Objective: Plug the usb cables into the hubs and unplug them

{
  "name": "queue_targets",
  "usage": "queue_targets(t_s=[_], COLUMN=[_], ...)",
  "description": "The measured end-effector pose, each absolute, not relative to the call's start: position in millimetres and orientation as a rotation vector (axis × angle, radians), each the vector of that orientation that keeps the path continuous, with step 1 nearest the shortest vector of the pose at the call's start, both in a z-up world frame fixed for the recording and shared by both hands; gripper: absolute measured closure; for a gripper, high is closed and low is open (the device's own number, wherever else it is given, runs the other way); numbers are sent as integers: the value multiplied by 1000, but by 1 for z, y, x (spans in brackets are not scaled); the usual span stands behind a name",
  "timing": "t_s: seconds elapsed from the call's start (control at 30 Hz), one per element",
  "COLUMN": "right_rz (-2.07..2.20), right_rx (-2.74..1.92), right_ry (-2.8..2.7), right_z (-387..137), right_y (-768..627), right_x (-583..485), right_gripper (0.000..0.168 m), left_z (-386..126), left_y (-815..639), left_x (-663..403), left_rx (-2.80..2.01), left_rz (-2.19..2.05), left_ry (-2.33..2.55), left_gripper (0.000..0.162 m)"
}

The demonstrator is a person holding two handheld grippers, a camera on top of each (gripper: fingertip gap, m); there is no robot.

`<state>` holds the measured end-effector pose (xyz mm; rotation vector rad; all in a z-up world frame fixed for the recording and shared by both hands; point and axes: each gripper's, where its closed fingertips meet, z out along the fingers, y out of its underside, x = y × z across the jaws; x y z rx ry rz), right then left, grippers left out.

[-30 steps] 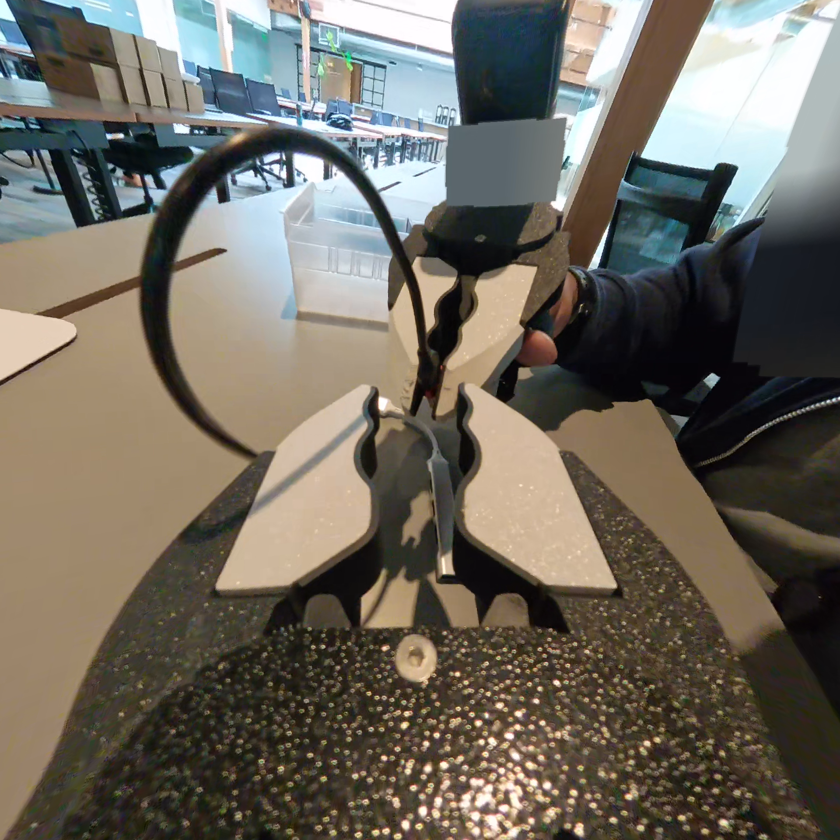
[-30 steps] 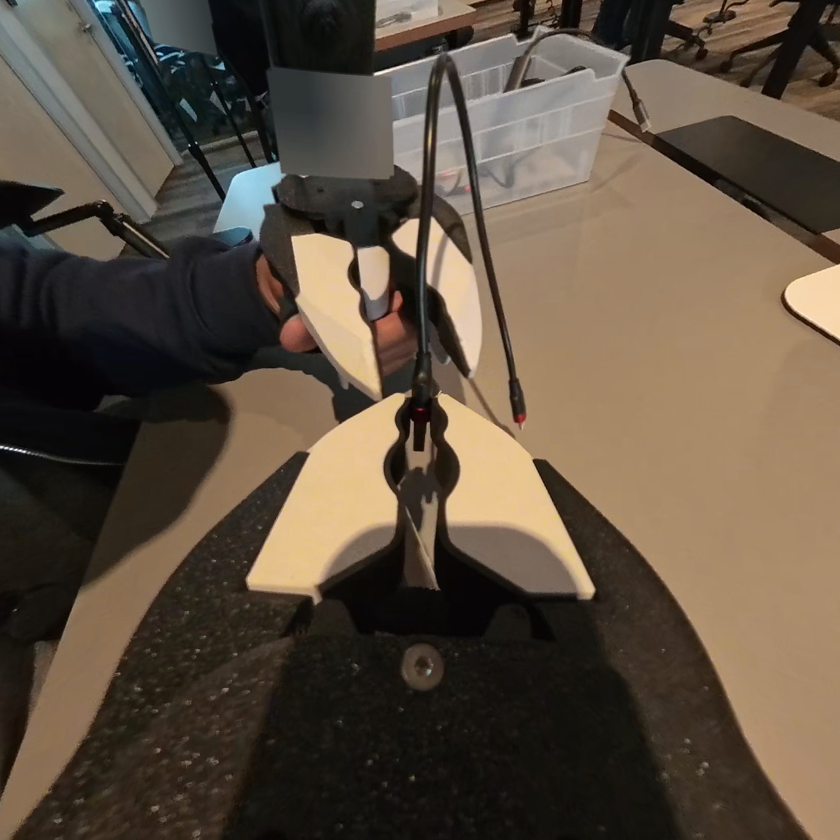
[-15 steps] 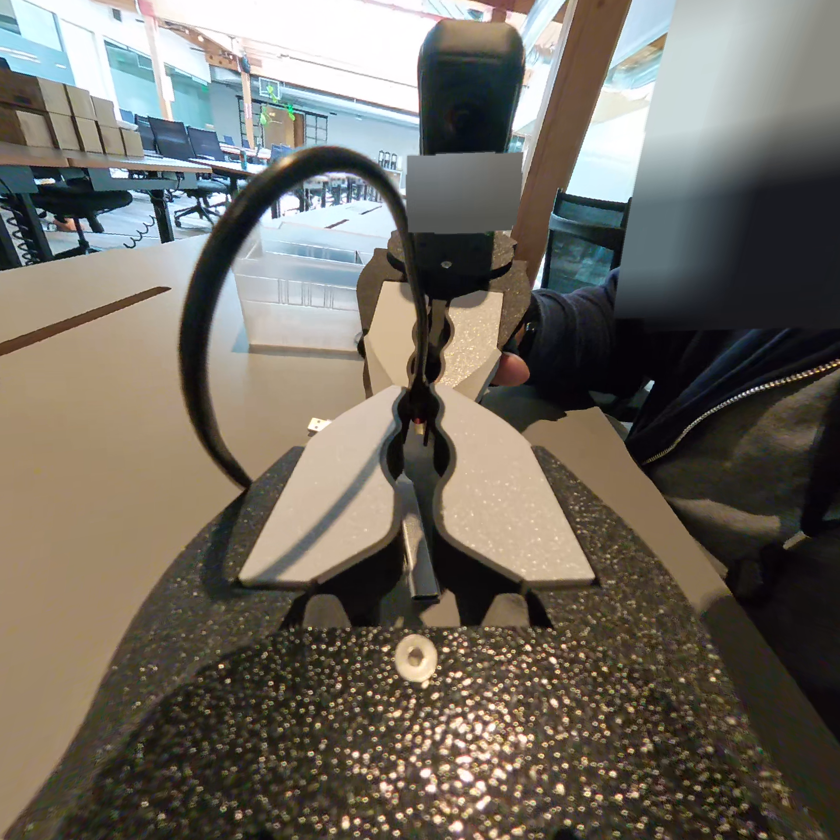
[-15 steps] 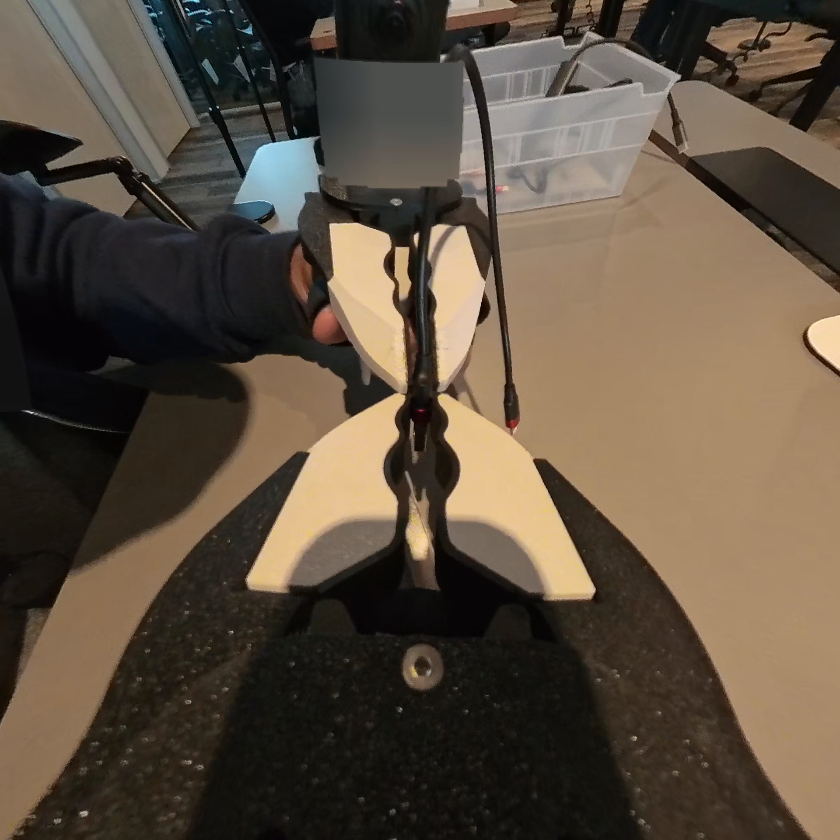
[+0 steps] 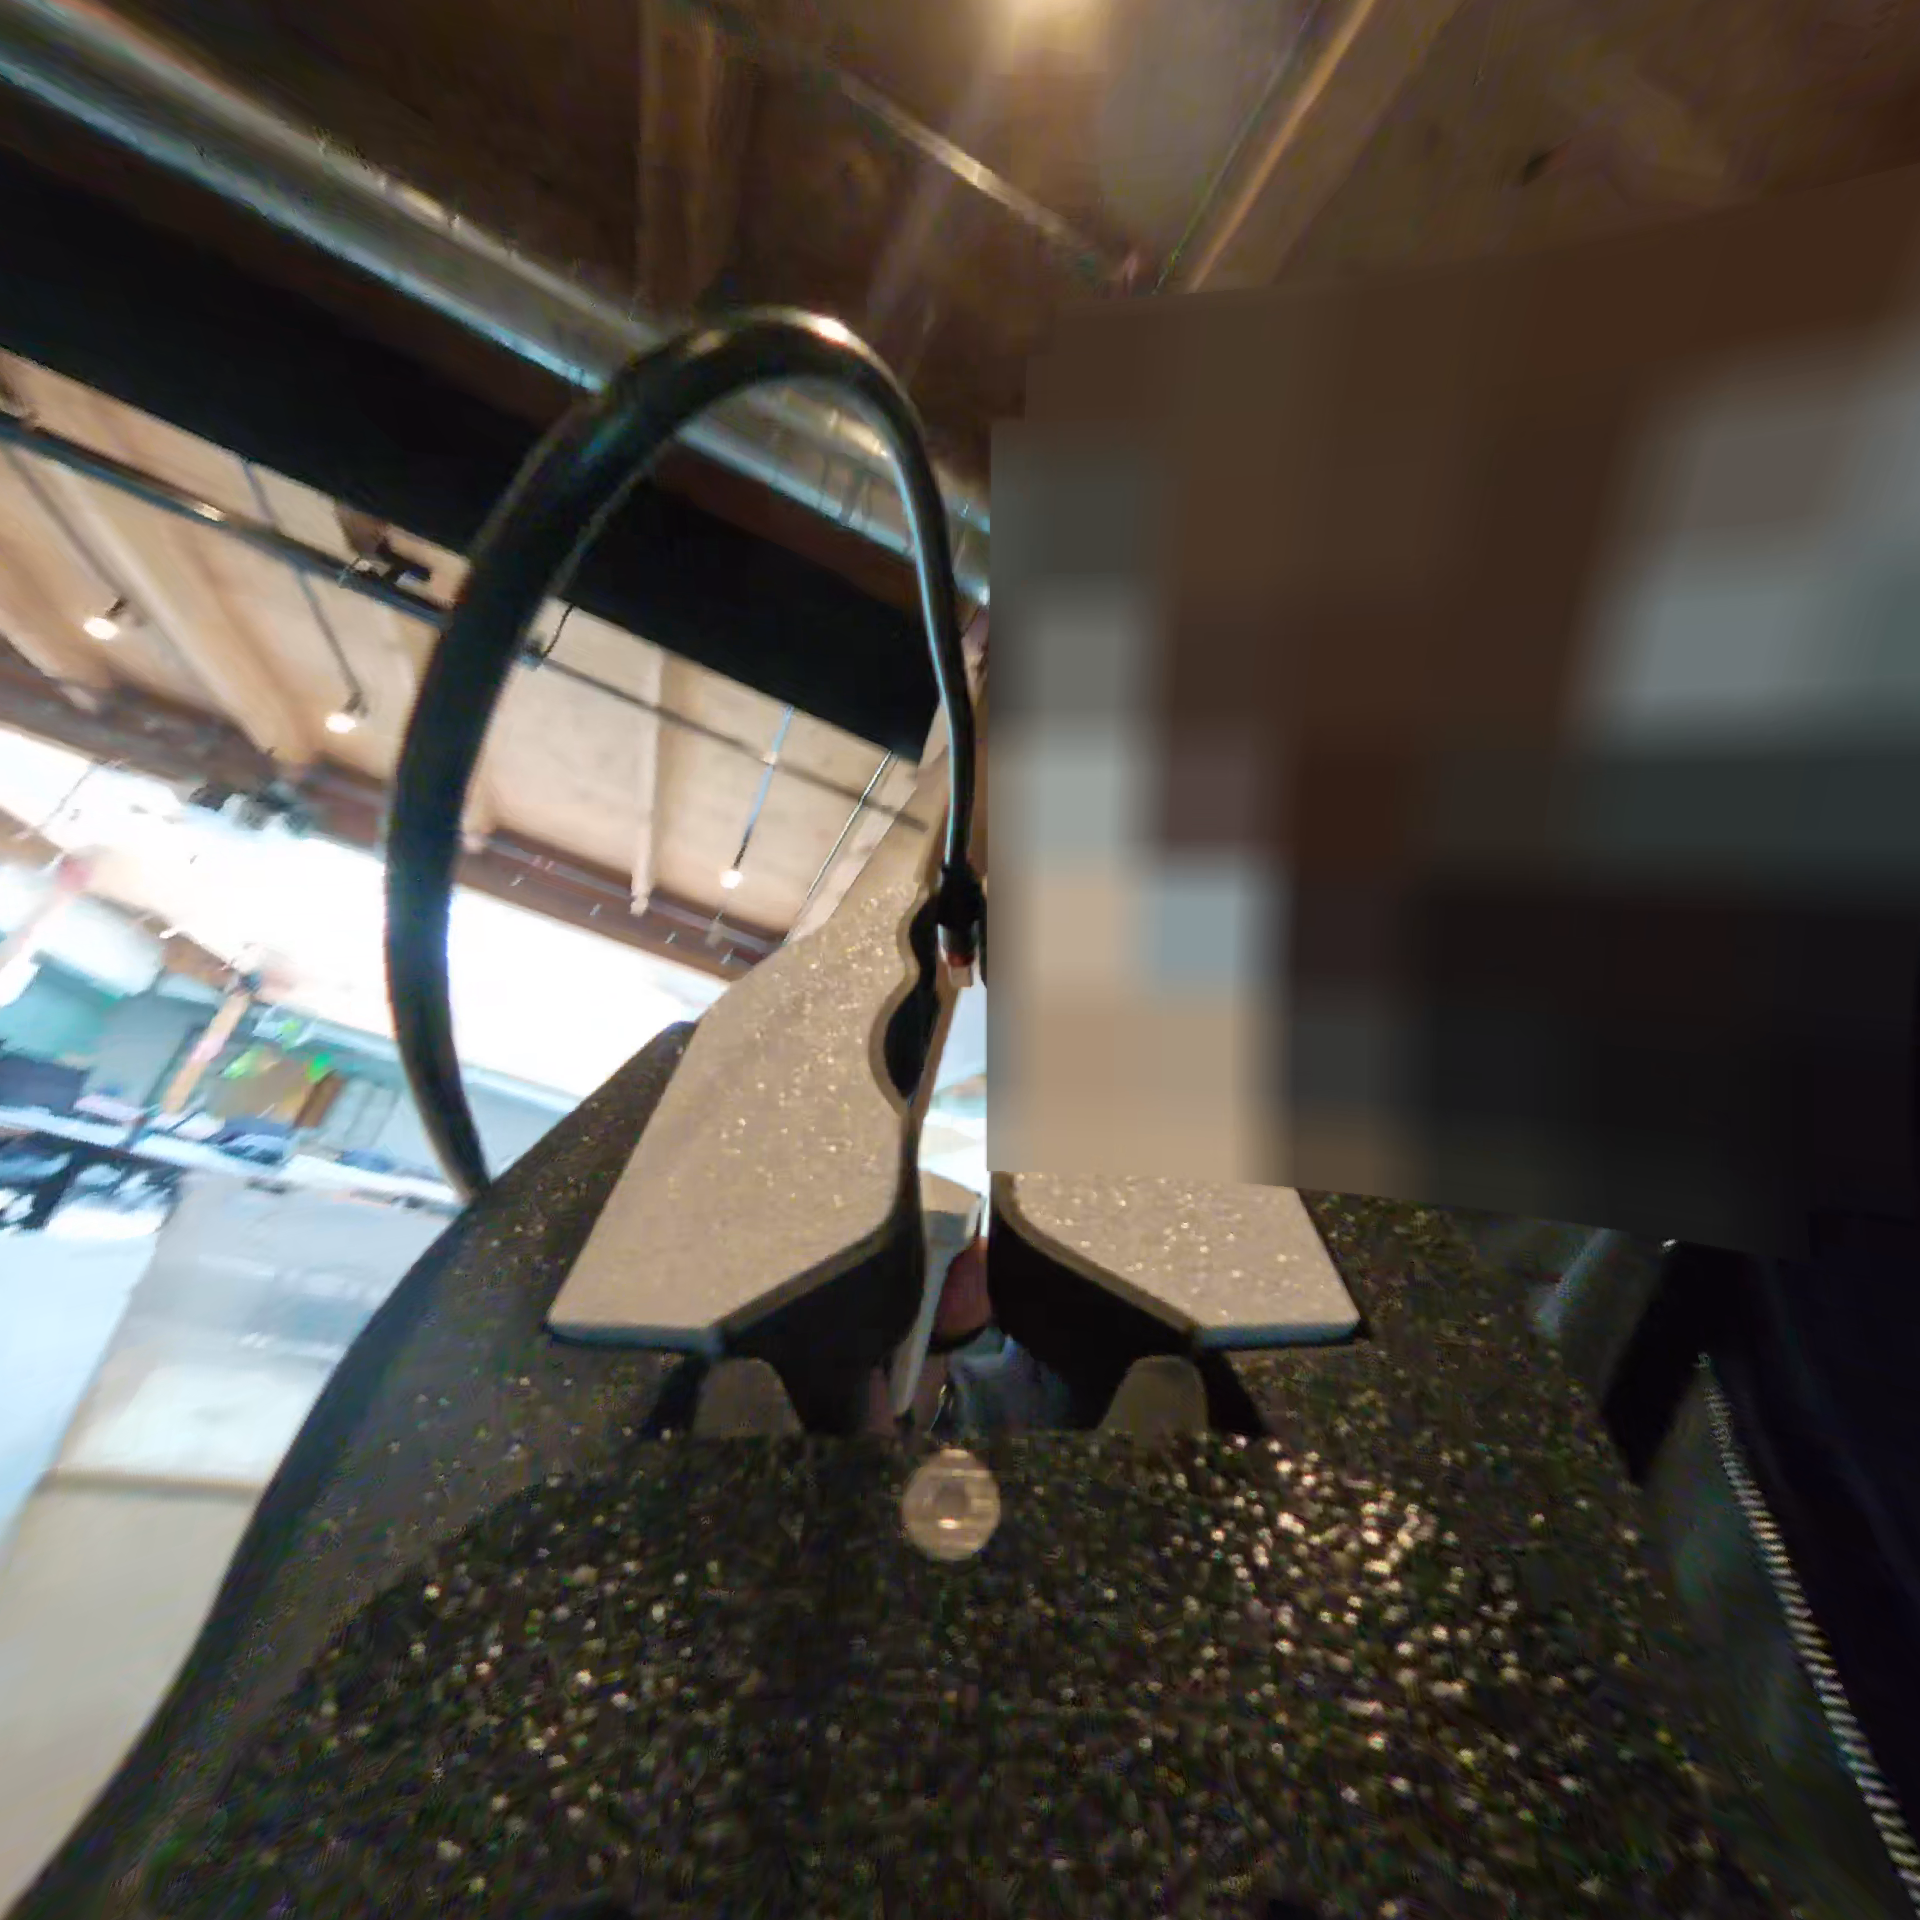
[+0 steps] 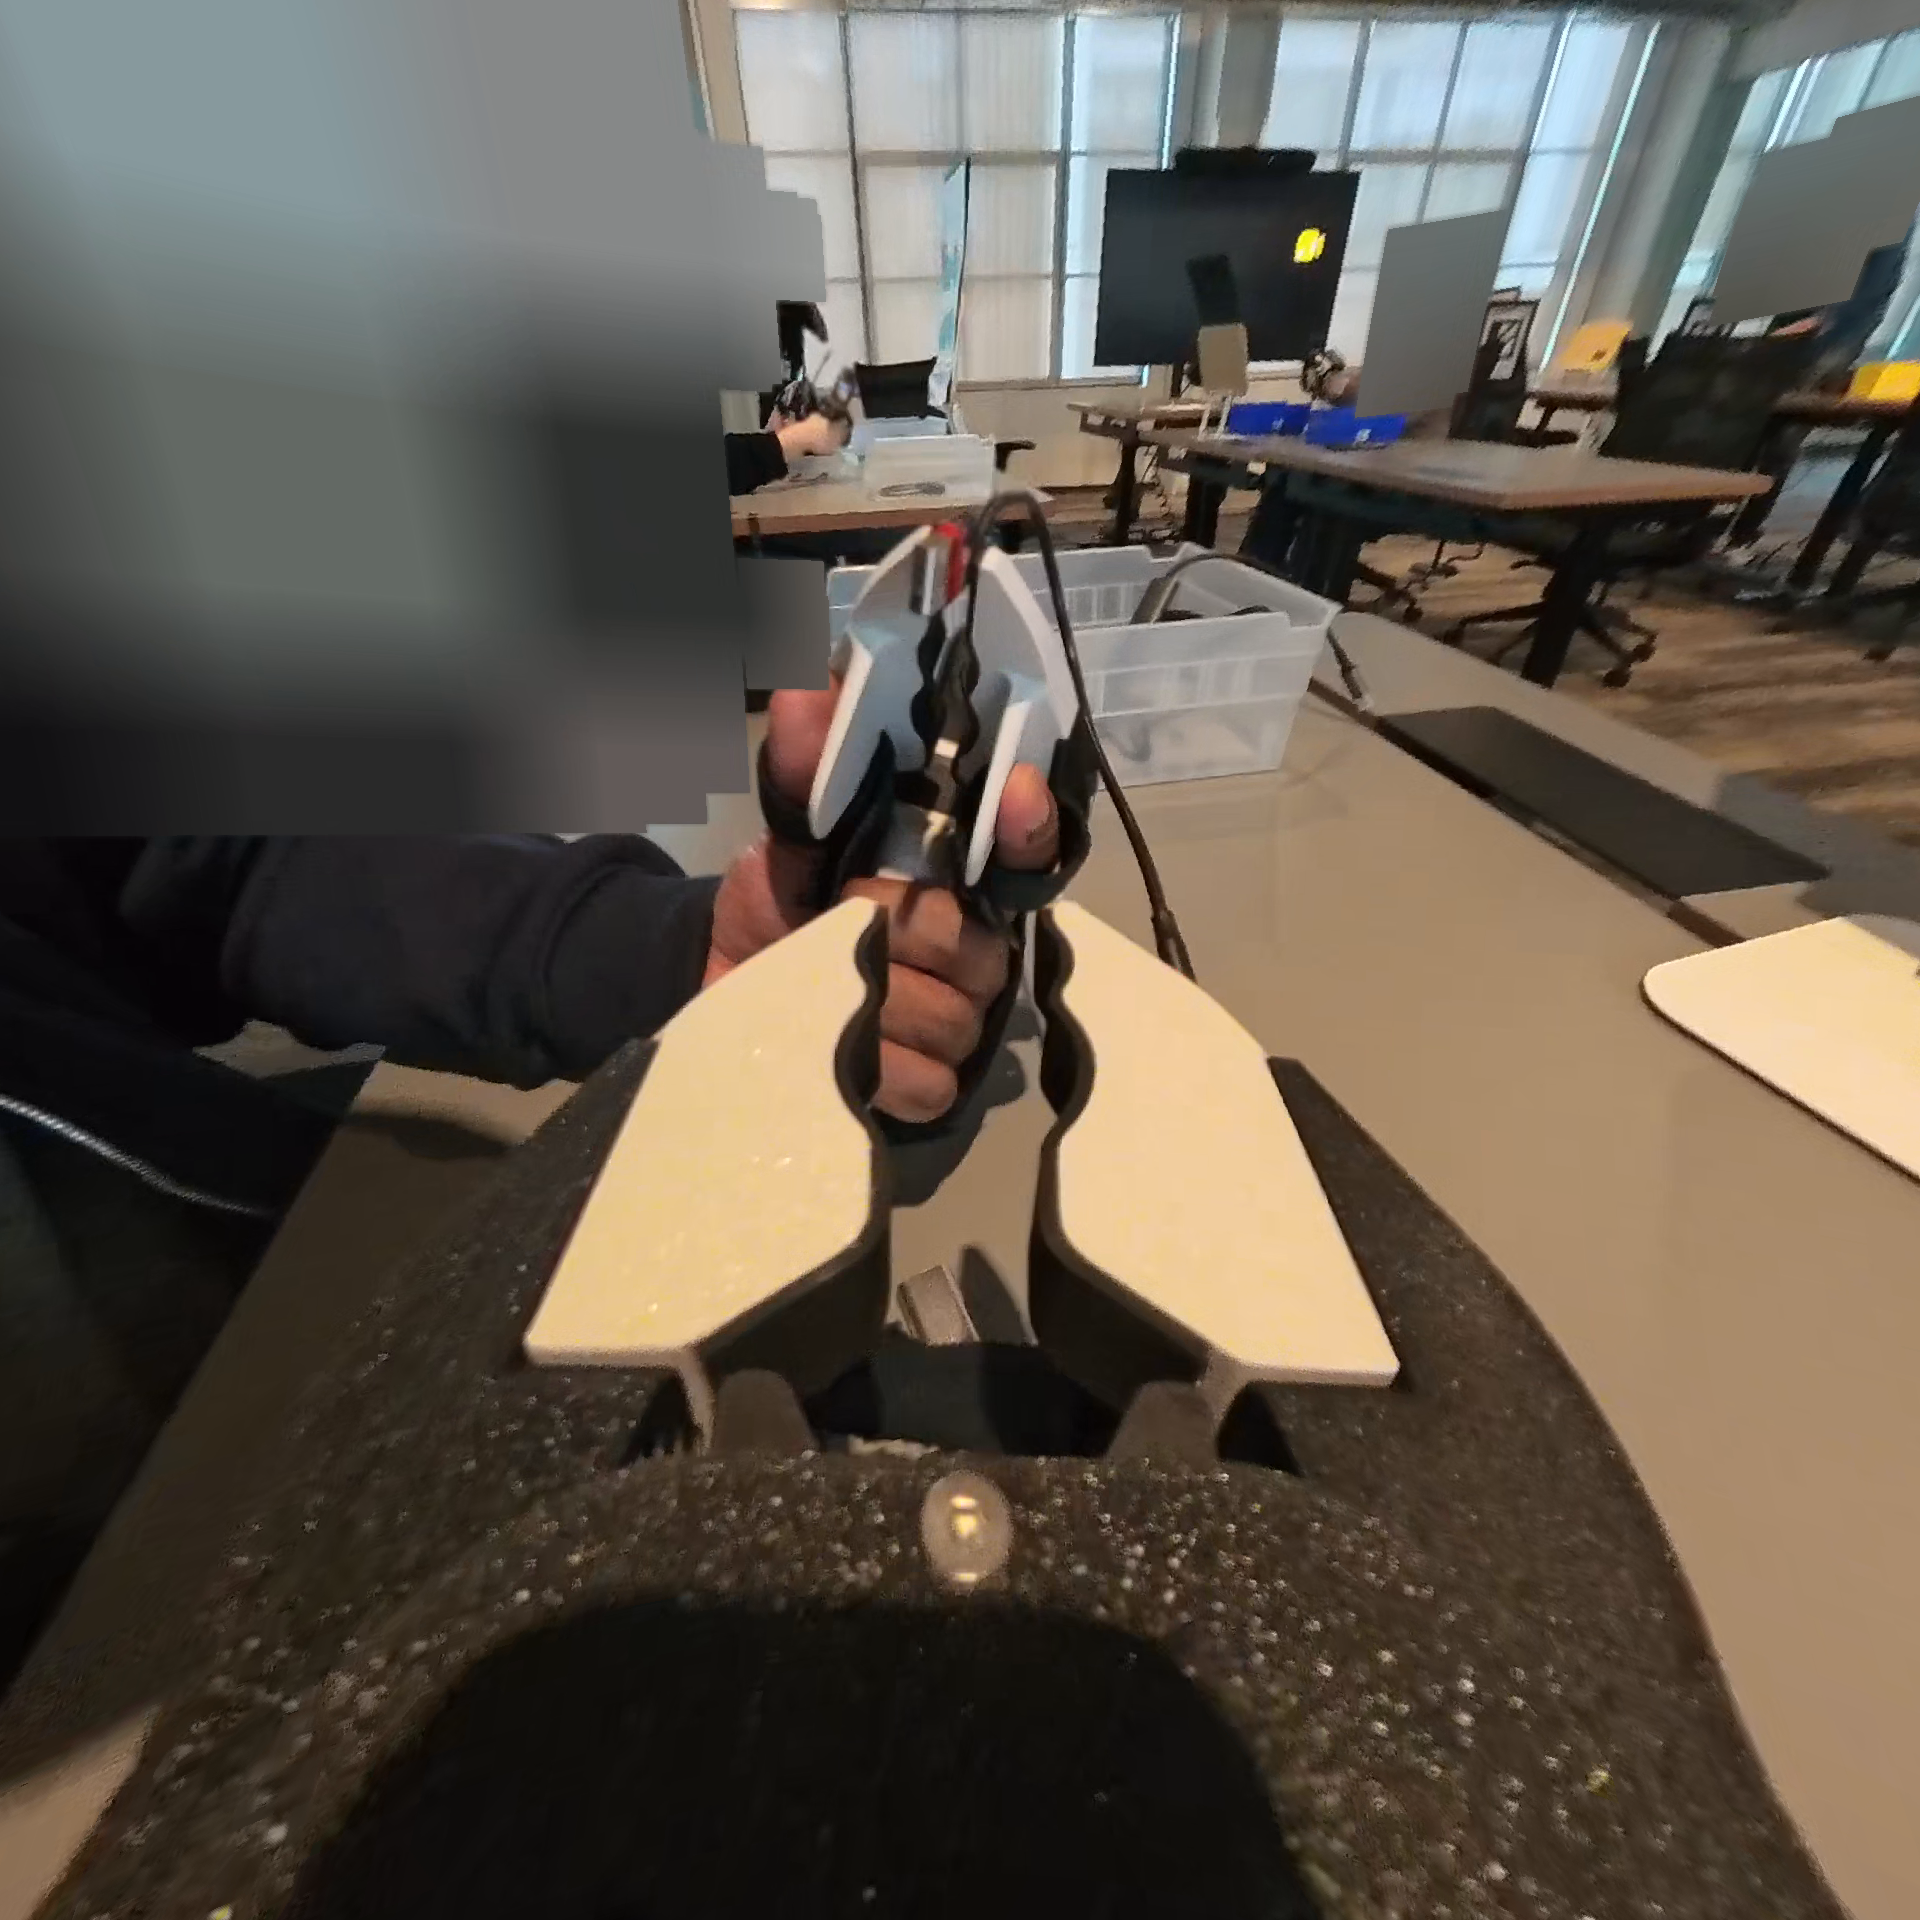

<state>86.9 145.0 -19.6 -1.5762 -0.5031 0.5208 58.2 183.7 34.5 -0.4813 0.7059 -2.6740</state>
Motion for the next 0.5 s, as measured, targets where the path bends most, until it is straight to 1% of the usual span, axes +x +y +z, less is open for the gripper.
queue_targets(t_s=[0.1,0.3,0.4,0.5], right_rz=[490,494,454,317], right_rx=[-1546,-1522,-1561,-1668], right_ry=[-506,-500,-533,-674], right_z=[-15,-9,-16,-37], right_y=[141,138,138,137], right_x=[84,84,89,97], right_gripper=[144,147,147,145], left_z=[37,37,33,27], left_y=[187,180,177,177], left_x=[54,55,63,71], left_rx=[-421,-424,-503,-587], left_rz=[-2745,-2731,-2624,-2445], left_ry=[615,668,763,883], left_gripper=[155,155,156,155])
